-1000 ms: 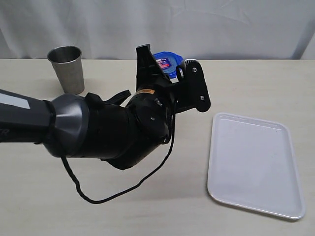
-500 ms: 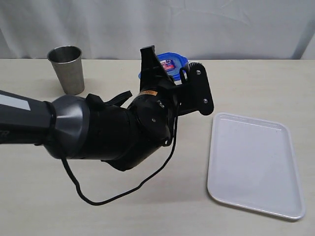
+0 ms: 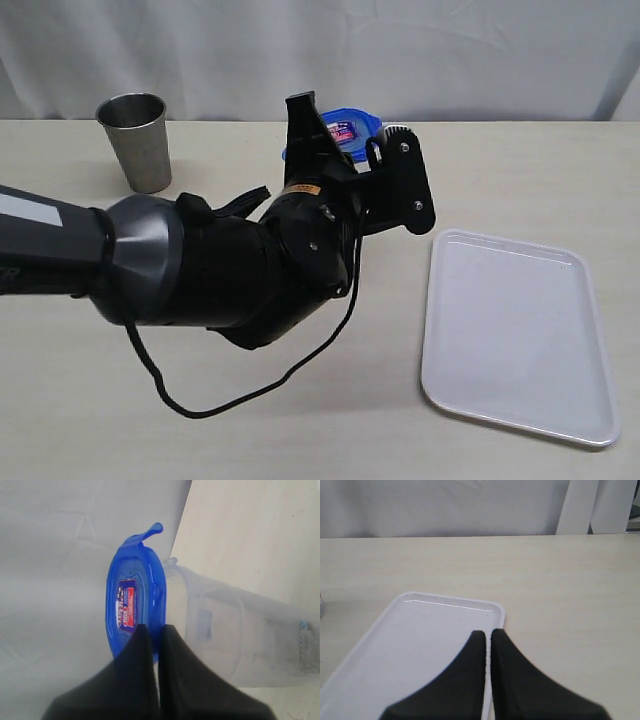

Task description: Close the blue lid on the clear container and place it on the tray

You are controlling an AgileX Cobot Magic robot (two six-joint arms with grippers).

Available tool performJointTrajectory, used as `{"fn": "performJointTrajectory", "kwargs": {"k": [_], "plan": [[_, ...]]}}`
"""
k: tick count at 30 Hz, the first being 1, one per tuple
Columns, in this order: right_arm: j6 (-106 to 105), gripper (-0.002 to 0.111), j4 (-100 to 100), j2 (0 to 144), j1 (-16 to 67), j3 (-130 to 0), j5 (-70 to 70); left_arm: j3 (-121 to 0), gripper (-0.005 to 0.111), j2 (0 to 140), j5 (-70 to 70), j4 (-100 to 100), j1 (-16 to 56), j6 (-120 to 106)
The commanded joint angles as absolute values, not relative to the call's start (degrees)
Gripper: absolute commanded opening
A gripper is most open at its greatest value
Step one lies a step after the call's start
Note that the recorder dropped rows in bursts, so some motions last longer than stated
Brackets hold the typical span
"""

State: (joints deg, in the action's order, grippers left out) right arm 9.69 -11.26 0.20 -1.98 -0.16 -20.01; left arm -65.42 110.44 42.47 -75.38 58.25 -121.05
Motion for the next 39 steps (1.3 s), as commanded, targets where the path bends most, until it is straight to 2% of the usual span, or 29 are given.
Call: {"fn": "performJointTrajectory", "kwargs": {"k": [1,10,17,23,39], "plan": [[9.88,0.004,-11.17,0.0,-1.84,0.0,-20.05,-65.35,0.0,110.33,42.25,-76.08,58.65,-122.83],[9.88,0.004,-11.17,0.0,-1.84,0.0,-20.05,-65.35,0.002,110.33,42.22,-77.05,58.65,-122.83],[9.88,0.004,-11.17,0.0,-1.84,0.0,-20.05,-65.35,0.032,110.33,42.32,-77.18,58.65,-122.83],[9.88,0.004,-11.17,0.0,-1.84,0.0,-20.05,-65.35,0.042,110.33,43.25,-77.64,58.65,-122.83],[9.88,0.004,-11.17,0.0,-1.84,0.0,-20.05,-65.35,0.041,110.33,47.35,-80.12,57.6,-122.74]]}}
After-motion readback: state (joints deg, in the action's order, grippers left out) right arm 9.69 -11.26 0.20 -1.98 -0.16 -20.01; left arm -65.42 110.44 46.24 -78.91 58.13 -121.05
